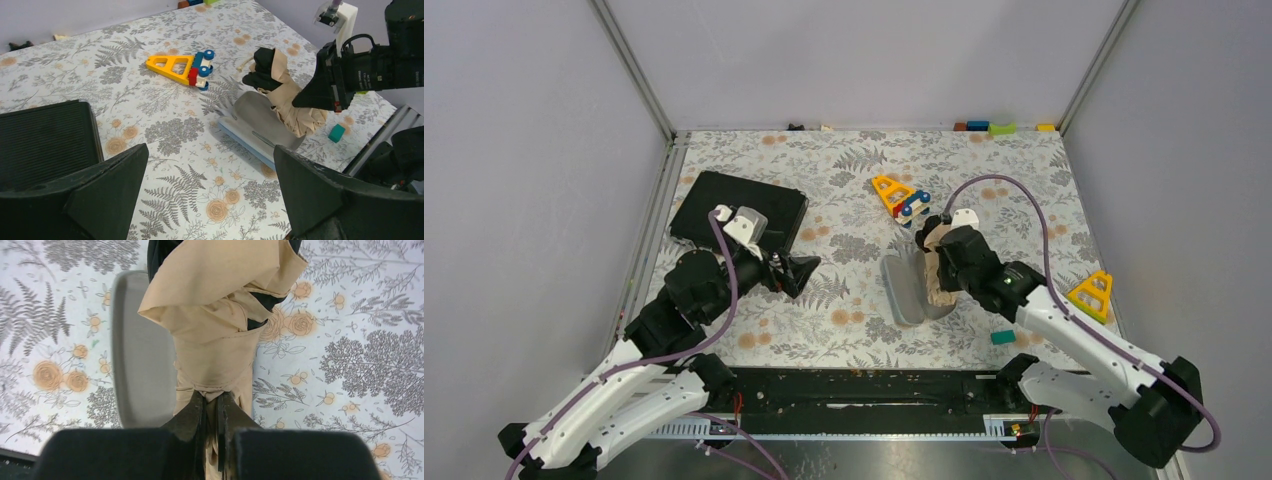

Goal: Open the umbrella

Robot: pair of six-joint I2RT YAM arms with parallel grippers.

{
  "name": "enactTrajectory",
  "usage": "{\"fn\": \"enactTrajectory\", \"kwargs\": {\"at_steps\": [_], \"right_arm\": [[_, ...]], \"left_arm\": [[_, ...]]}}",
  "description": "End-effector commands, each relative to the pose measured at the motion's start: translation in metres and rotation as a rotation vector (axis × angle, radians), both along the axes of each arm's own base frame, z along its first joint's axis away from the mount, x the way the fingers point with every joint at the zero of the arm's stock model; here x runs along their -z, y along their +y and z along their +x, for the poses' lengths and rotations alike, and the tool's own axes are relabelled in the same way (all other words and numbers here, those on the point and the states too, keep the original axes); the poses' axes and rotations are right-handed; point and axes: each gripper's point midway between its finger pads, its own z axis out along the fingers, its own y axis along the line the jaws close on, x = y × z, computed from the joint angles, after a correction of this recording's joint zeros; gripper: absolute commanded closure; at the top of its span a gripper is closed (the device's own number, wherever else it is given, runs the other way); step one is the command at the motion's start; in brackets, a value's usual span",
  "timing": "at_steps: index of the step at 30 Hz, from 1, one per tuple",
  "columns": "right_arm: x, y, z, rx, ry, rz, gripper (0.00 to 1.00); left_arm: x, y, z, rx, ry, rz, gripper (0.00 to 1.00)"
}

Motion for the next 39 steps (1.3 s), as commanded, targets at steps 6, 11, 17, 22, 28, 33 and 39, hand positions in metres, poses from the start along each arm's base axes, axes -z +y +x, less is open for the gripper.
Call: {"fn": "enactTrajectory", "kwargs": {"at_steps": [6,11,17,22,28,33,39], "right_arm": [[-0.070,0.058,-0.023,-0.393,-0.264,0.230,1.00],[-0.090,0.097,-0.056,-0.634,-0.393,0.322,1.00],[-0.096,0.117,-0.073,-0.755,-0.409,0.301,1.00],[-0.102,0.131,-0.091,-0.877,-0.448,0.269,1.00],[-0.106,0.138,-0.101,-0.963,-0.579,0.111,1.00],[-0.108,0.144,-0.102,-1.008,-0.676,-0.015,1.00],[-0.127,0.150,-0.093,-0.973,-0.878,-0.195,1.00]], "left_arm": [[-0.030,-0.040,-0.032,0.284,-0.021,-0.089,0.01],[-0.025,-0.058,-0.040,0.386,0.080,-0.126,0.01],[-0.026,-0.065,-0.047,0.471,0.113,-0.142,0.01],[-0.017,-0.076,-0.059,0.585,0.162,-0.115,0.01],[0.012,-0.086,-0.048,0.570,0.321,-0.052,0.01],[0.026,-0.087,-0.042,0.542,0.361,-0.012,0.01],[0.042,-0.097,-0.054,0.643,0.477,0.017,0.01]]}}
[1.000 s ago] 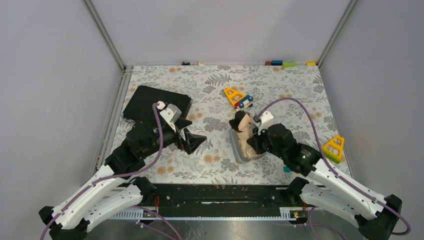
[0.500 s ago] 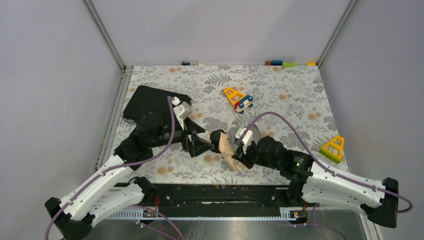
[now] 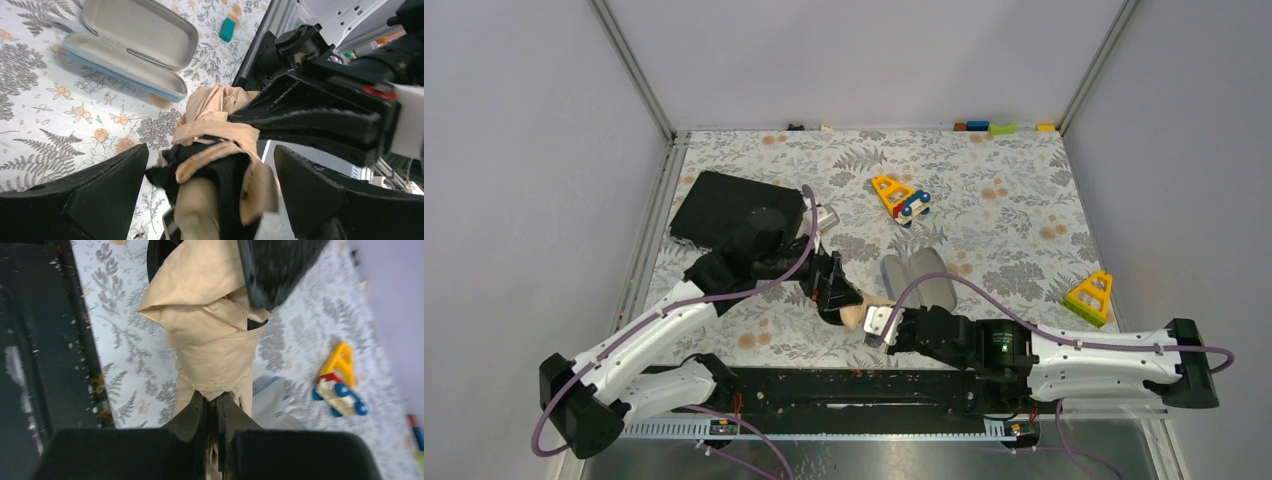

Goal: Open the umbrella

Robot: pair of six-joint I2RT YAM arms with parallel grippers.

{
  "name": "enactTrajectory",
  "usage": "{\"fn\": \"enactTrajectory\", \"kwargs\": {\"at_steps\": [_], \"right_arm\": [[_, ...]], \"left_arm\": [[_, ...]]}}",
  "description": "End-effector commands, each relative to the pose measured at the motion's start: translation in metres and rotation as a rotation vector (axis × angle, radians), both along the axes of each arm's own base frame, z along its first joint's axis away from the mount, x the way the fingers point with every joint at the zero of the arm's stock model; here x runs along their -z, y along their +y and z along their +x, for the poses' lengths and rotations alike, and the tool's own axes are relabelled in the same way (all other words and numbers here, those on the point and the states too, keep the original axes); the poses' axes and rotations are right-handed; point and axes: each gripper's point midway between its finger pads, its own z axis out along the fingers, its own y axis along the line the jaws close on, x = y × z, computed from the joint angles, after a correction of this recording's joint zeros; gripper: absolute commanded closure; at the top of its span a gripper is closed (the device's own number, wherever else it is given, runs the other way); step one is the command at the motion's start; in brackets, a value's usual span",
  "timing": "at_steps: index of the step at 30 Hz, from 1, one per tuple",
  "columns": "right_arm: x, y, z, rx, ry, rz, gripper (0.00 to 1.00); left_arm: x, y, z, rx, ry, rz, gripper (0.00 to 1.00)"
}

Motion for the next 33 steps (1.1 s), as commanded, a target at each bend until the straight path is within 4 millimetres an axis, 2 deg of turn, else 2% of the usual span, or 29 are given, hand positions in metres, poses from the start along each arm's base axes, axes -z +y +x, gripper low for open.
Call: {"fn": "enactTrajectory", "kwargs": {"at_steps": [1,6,12,13,14,15,17,19,22,24,28,33], "right_arm": [[-0.073,0.014,0.023,0.073,-0.296,0.133,1.00],[-0.081,0.017,0.025,0.061,-0.373,0.119,1.00],[-0.081,0.013,0.034,0.106,-0.424,0.105,1.00],[-0.082,0.011,0.035,0.122,-0.428,0.111,1.00],[-0.084,0.010,0.037,0.142,-0.430,0.123,0.96],[-0.086,0.007,0.039,0.166,-0.432,0.139,0.87],[-0.091,0.001,0.044,0.224,-0.427,0.178,0.57],[-0.093,-0.004,0.046,0.261,-0.404,0.207,0.34],[-0.090,-0.012,0.045,0.309,-0.332,0.240,0.13],[-0.088,-0.021,0.047,0.368,-0.279,0.281,0.03],[-0.092,-0.032,0.041,0.429,-0.119,0.468,0.00],[-0.112,-0.027,0.016,0.320,0.137,0.831,0.00]], "left_arm": [[-0.009,-0.009,-0.006,0.086,0.023,-0.003,0.01],[0.001,-0.012,-0.013,0.127,0.052,0.042,0.03],[-0.007,-0.018,-0.034,0.246,0.083,-0.008,0.45],[-0.008,-0.019,-0.036,0.257,0.086,-0.011,0.56],[-0.008,-0.019,-0.038,0.270,0.090,-0.014,0.65],[-0.008,-0.020,-0.040,0.279,0.094,-0.017,0.74],[-0.010,-0.020,-0.042,0.288,0.091,-0.021,0.90],[-0.012,-0.019,-0.040,0.274,0.067,-0.022,1.00],[-0.020,-0.016,-0.033,0.229,-0.005,-0.032,1.00],[-0.031,-0.012,-0.030,0.194,-0.075,-0.064,1.00],[-0.063,0.003,-0.022,0.070,-0.266,-0.179,1.00],[-0.095,0.027,-0.020,-0.057,-0.457,-0.293,1.00]]}}
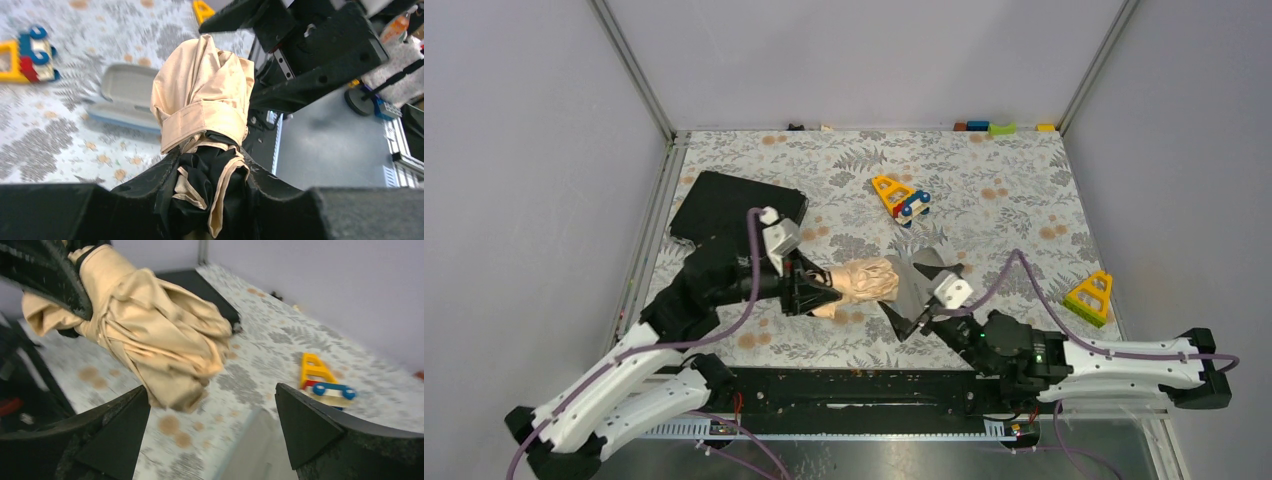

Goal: Open the umbrella

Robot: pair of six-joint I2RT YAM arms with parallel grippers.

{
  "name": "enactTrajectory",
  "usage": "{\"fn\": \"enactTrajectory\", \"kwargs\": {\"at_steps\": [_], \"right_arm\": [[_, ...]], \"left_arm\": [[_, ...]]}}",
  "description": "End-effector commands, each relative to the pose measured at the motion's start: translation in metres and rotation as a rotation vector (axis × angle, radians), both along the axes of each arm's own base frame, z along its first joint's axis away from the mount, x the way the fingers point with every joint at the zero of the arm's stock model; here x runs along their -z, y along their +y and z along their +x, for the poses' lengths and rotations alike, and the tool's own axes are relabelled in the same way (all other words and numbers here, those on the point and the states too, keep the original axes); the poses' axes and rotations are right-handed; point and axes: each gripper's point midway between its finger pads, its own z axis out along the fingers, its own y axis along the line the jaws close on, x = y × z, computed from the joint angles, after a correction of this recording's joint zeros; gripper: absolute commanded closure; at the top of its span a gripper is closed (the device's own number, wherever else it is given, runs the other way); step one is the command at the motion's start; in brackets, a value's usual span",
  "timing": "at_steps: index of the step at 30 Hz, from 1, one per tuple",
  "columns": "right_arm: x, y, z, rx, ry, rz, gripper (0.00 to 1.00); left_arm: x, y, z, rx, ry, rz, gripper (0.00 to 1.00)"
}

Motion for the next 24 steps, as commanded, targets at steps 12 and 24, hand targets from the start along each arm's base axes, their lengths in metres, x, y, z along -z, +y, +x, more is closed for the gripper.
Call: {"fn": "enactTrajectory", "kwargs": {"at_steps": [12,24], "right_arm": [[-0.074,0.044,-0.045,-0.337,0.221,0.838,0.00],[-0.091,0.072,-0.032,-0.356,0.318,1.050,0.00]], "left_arm": [[-0.084,0.015,-0.019,-0.019,-0.241,-0.419,1.00],[-0.120,0.030,-0.047,0.050,-0.287,-0.644,1.00]]}}
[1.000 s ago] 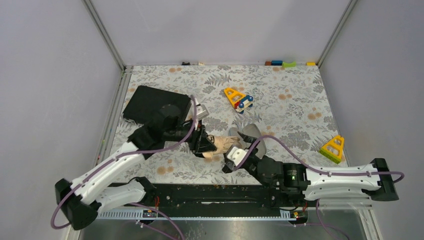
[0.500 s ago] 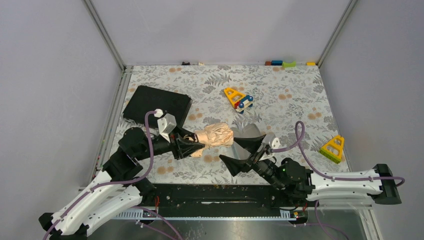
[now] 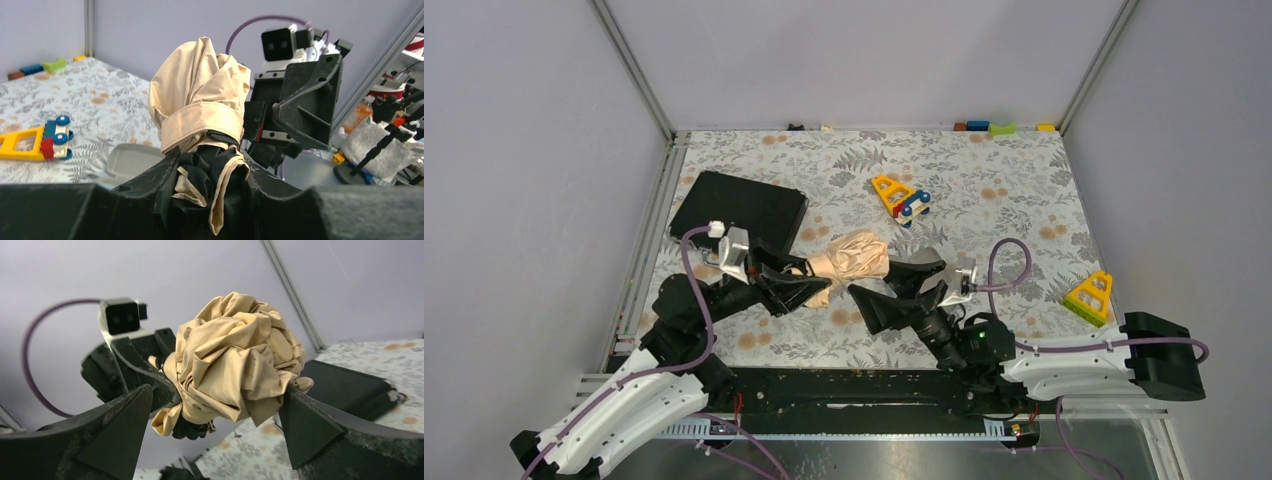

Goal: Open the umbrella

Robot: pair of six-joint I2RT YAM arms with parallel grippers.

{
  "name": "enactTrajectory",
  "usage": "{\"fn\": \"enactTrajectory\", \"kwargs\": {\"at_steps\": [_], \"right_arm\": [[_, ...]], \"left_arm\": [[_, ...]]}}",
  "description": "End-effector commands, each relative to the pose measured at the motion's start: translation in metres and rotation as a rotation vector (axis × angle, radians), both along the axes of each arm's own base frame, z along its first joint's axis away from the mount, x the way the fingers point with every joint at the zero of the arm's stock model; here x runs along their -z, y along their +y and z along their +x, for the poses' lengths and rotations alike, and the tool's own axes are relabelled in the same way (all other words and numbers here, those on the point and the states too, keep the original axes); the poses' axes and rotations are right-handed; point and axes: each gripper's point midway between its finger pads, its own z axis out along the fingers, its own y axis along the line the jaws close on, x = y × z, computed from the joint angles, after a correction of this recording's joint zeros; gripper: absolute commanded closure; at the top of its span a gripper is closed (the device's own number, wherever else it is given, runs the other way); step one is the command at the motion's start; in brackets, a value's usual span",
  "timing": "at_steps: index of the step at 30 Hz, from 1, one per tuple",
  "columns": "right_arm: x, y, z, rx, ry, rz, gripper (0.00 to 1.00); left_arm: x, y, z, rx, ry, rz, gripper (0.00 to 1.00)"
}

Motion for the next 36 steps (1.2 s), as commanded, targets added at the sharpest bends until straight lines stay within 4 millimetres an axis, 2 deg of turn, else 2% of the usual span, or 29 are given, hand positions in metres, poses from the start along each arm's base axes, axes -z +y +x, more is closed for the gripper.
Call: {"fn": "enactTrajectory", "kwargs": {"at_steps": [1,5,9,16,22,30,33,36], "right_arm": [[-0.027,0.012,-0.011,-0.142,0.043,0.178,0.00],[-0.036,0.023,-0.015,-0.189,0.015,0.184,0.00],[-0.041,0.024,-0.017,-0.201,-0.006,0.188,0.00],[-0.018,0.017,-0.012,-0.177,0.054,0.170,0.00],[-0.013,0.010,-0.012,-0.172,0.051,0.164,0.00],[0.002,-0.008,-0.006,-0.120,0.065,0.149,0.00],[-0.006,-0.006,-0.012,-0.140,0.022,0.142,0.00],[-0.024,-0.001,-0.023,-0.192,-0.048,0.151,0.00]], "left_arm": [[-0.071,0.014,-0.044,0.135,-0.181,-0.237,1.00],[-0.071,0.016,-0.047,0.143,-0.181,-0.241,1.00],[-0.074,0.020,-0.048,0.128,-0.200,-0.252,1.00],[-0.081,0.035,-0.045,0.042,-0.231,-0.277,1.00],[-0.084,0.042,-0.042,-0.003,-0.233,-0.285,1.00],[-0.085,0.066,-0.027,-0.174,-0.232,-0.312,1.00],[-0.081,0.057,-0.029,-0.125,-0.216,-0.292,1.00],[-0.079,0.045,-0.032,-0.054,-0.198,-0.270,1.00]]}}
